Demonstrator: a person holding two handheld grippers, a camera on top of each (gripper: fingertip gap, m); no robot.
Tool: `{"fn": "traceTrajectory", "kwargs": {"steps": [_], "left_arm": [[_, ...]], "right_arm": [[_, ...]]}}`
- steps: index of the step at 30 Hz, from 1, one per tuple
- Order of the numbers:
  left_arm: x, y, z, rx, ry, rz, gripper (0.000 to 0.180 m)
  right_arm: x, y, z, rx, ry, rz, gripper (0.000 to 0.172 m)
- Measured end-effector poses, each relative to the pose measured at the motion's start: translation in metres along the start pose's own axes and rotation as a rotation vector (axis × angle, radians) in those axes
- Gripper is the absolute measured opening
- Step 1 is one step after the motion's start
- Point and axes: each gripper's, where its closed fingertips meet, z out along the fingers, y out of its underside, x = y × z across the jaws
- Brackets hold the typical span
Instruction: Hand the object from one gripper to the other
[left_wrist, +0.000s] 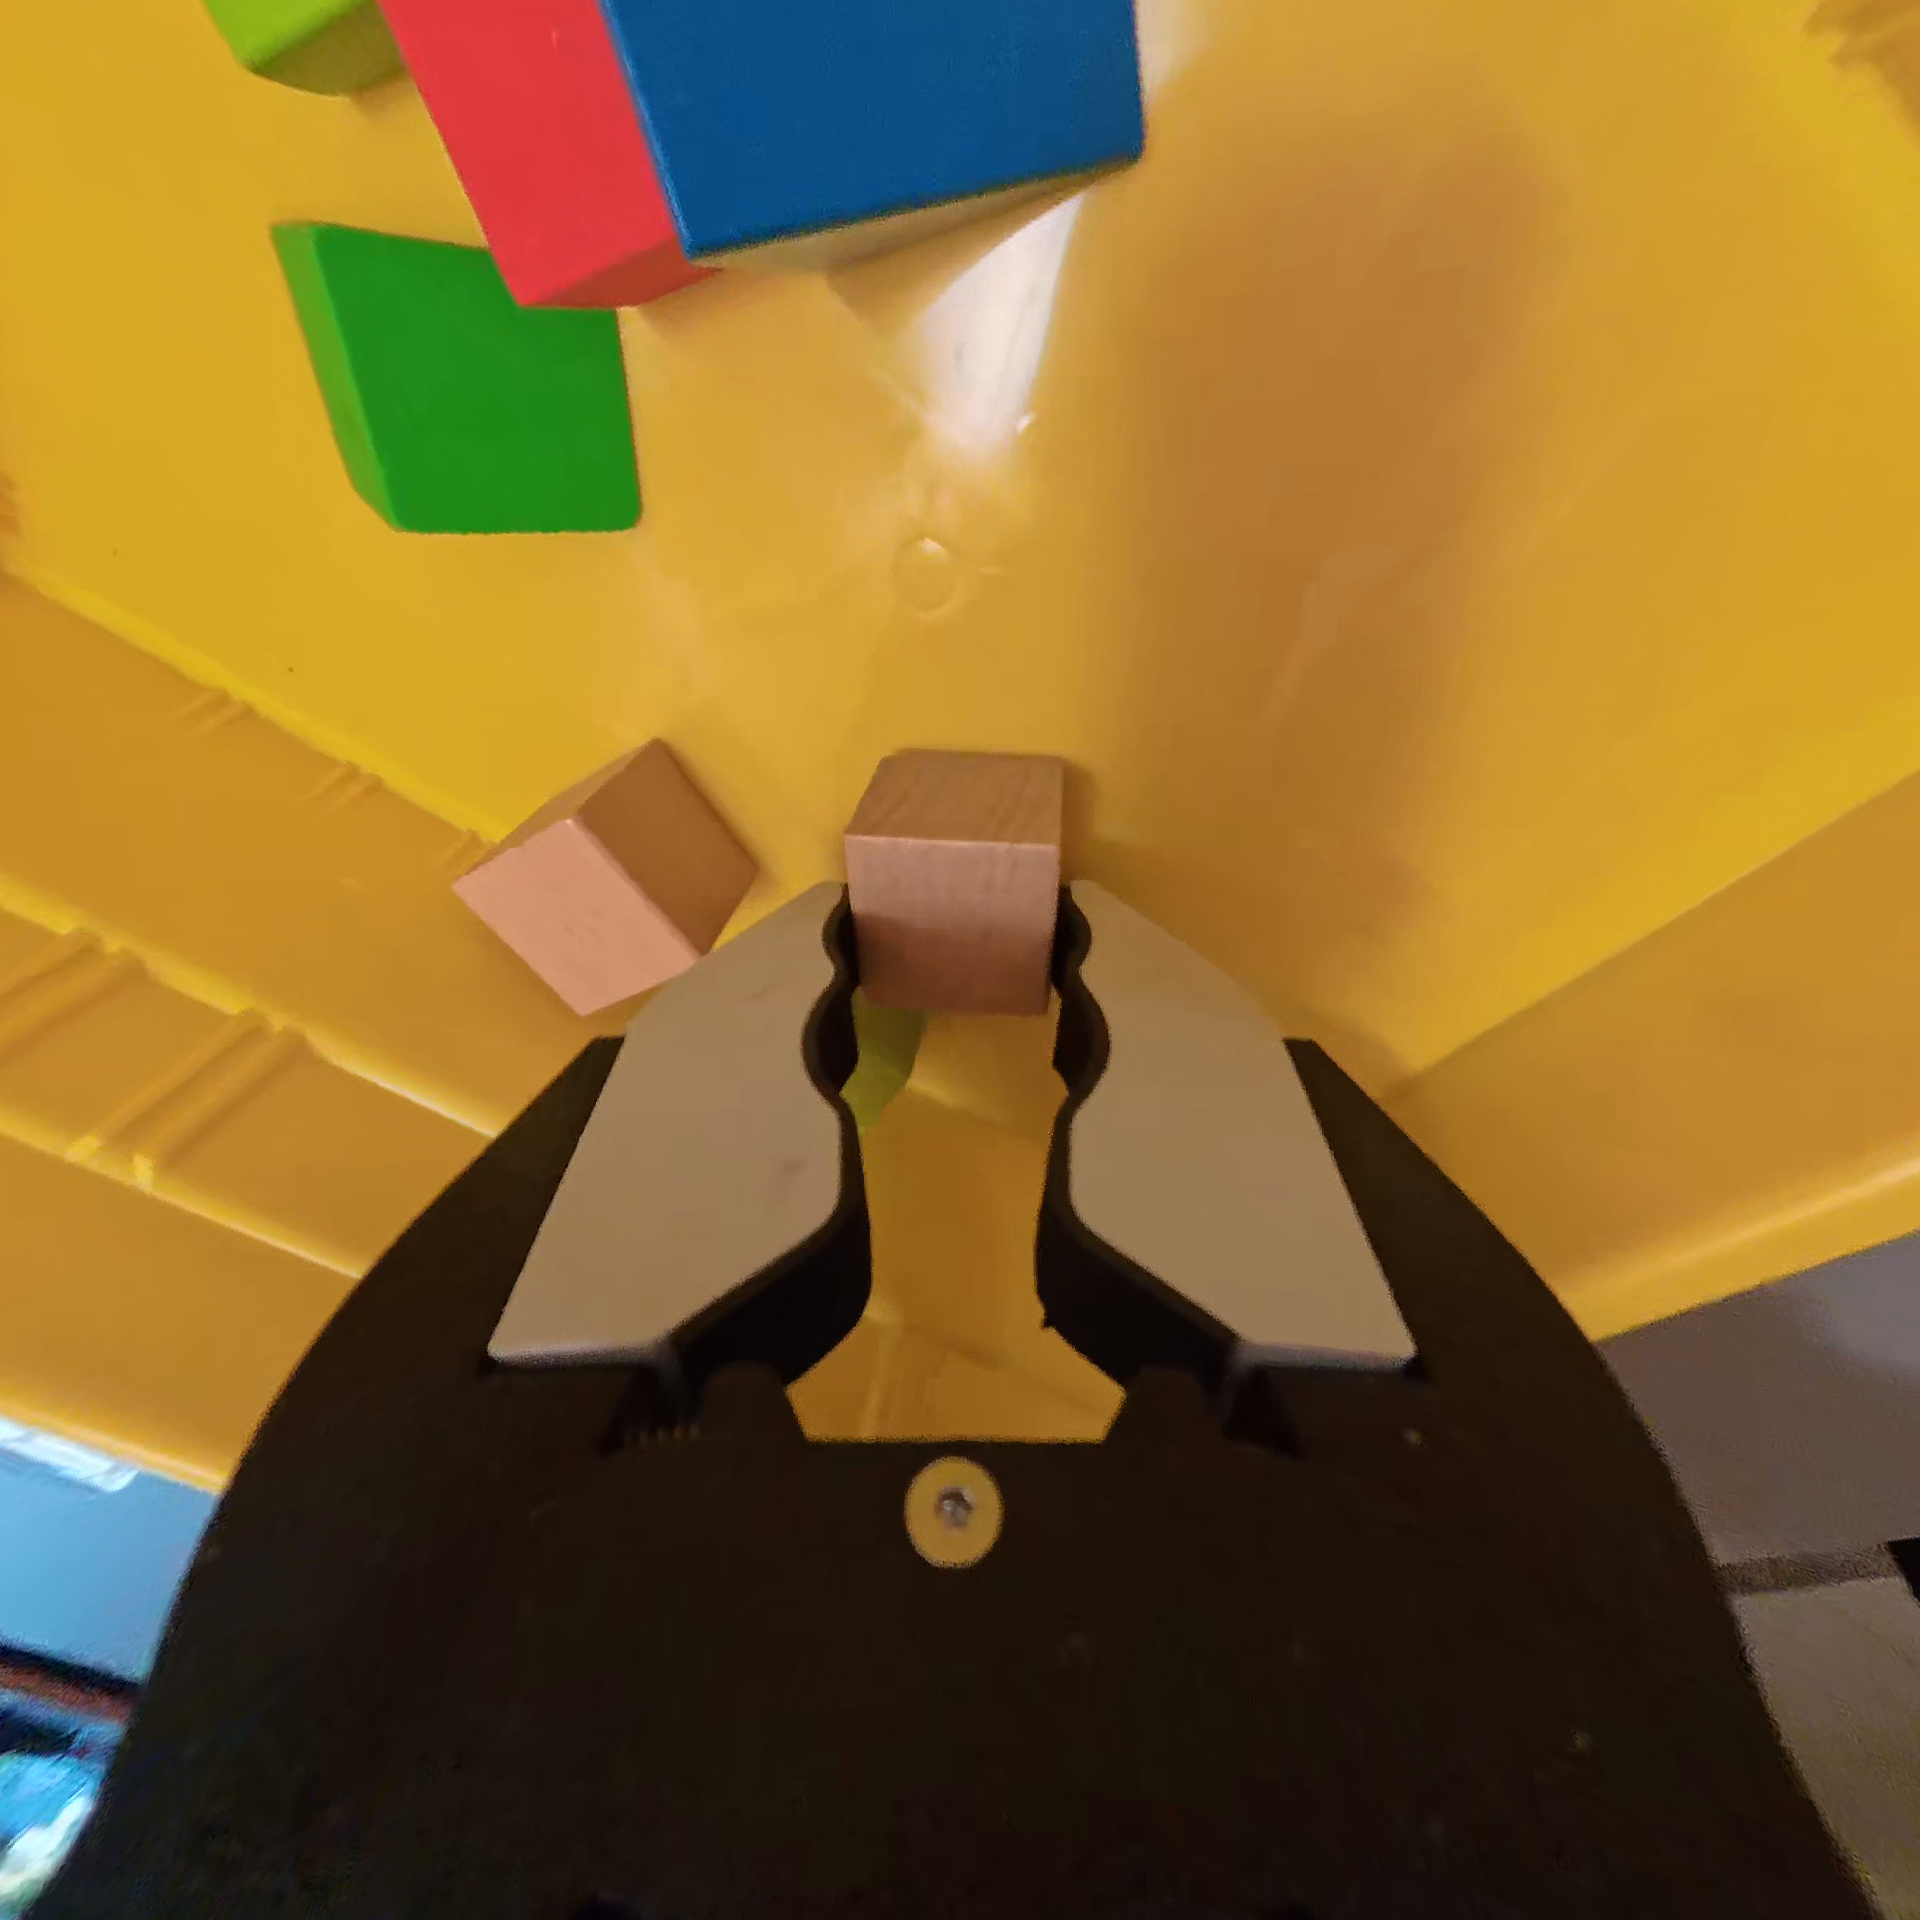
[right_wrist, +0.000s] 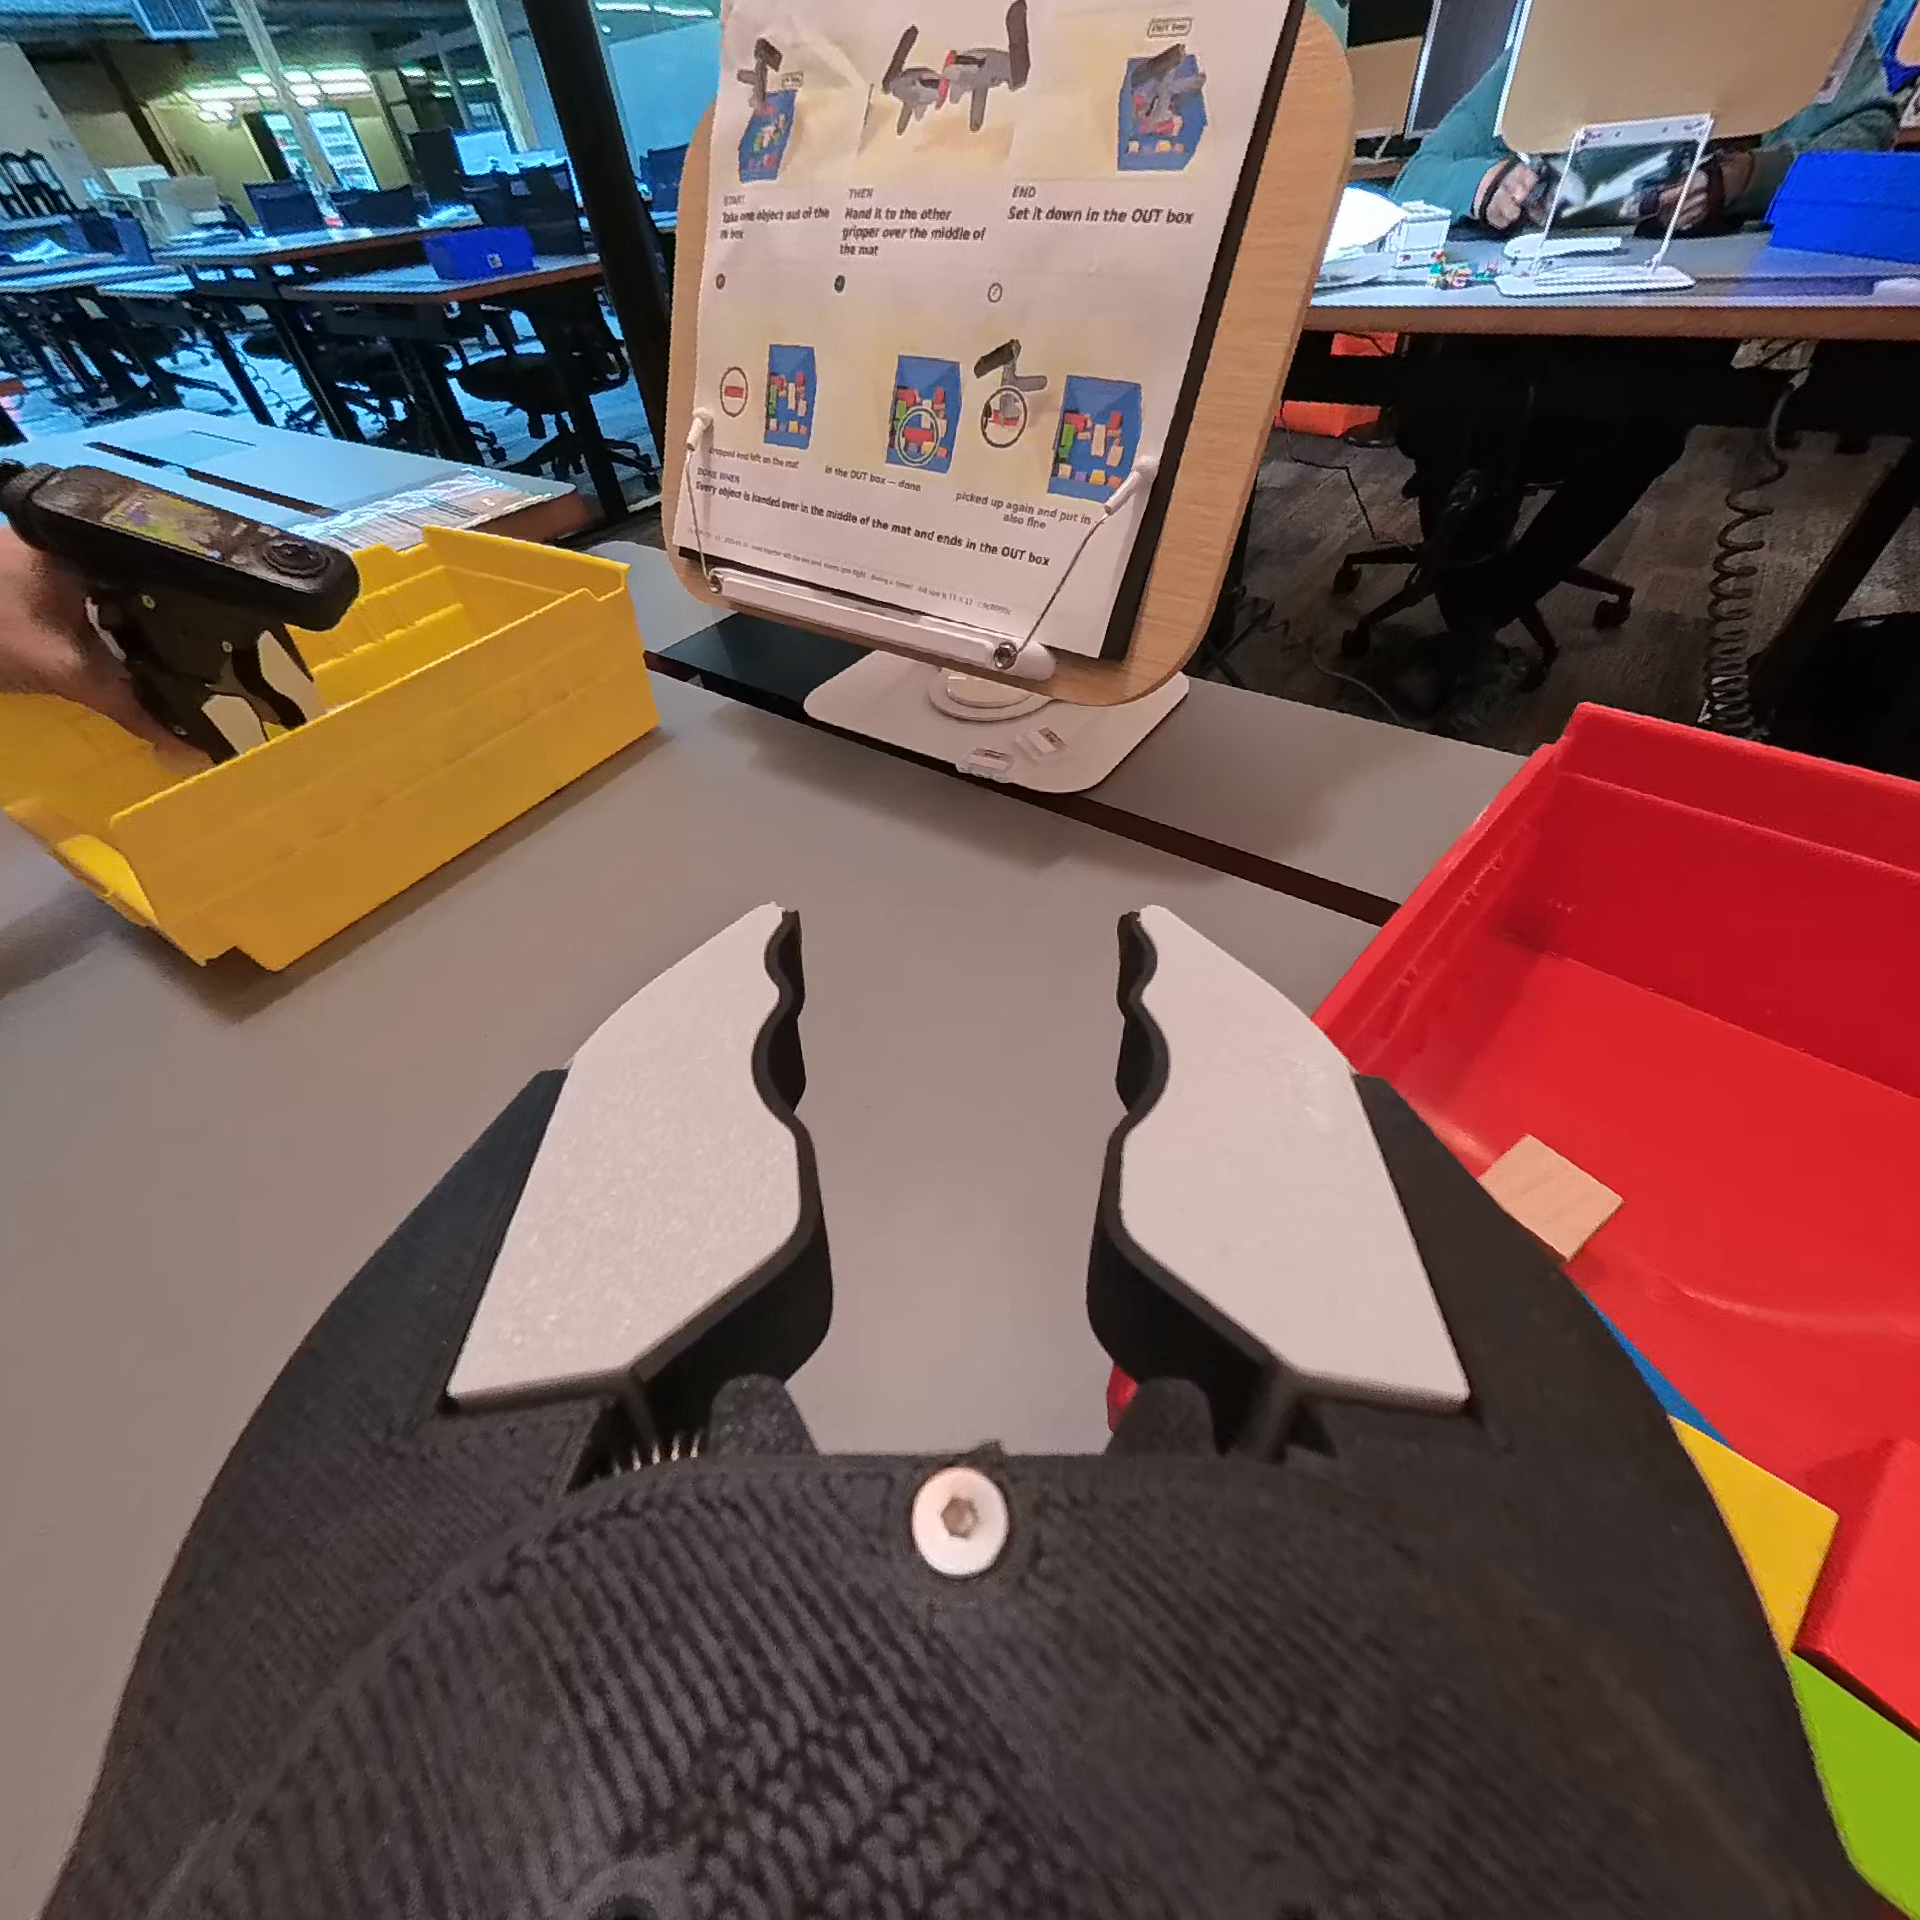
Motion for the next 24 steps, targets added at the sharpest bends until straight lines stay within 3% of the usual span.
{"fn": "traceTrajectory", "kwargs": {"steps": [1,4,7,11,14,19,24], "left_arm": [[0.002,-0.003,-0.004,0.027,0.007,-0.017,0.034],[0.006,-0.022,-0.036,0.195,0.022,-0.12,0.034],[0.032,-0.059,-0.099,0.515,0.121,-0.206,0.034],[0.095,-0.1,-0.182,0.879,0.223,-0.118,0.034],[0.152,-0.123,-0.226,1.088,0.284,-0.019,0.034],[0.23,-0.15,-0.258,1.326,0.404,0.088,0.034],[0.267,-0.163,-0.259,1.443,0.407,0.139,0.034]], "right_arm": [[-0.001,-0.001,0.0,0.001,-0.003,0.0,0.059],[-0.009,-0.007,0.0,0.022,-0.022,-0.007,0.059],[-0.026,-0.017,0.003,0.06,-0.082,-0.014,0.061],[-0.068,-0.032,0.01,0.133,-0.246,-0.013,0.065],[-0.11,-0.04,0.014,0.177,-0.41,-0.011,0.067],[-0.189,-0.05,0.007,0.222,-0.716,-0.025,0.076],[-0.224,-0.045,-0.001,0.192,-0.859,-0.045,0.084]]}}
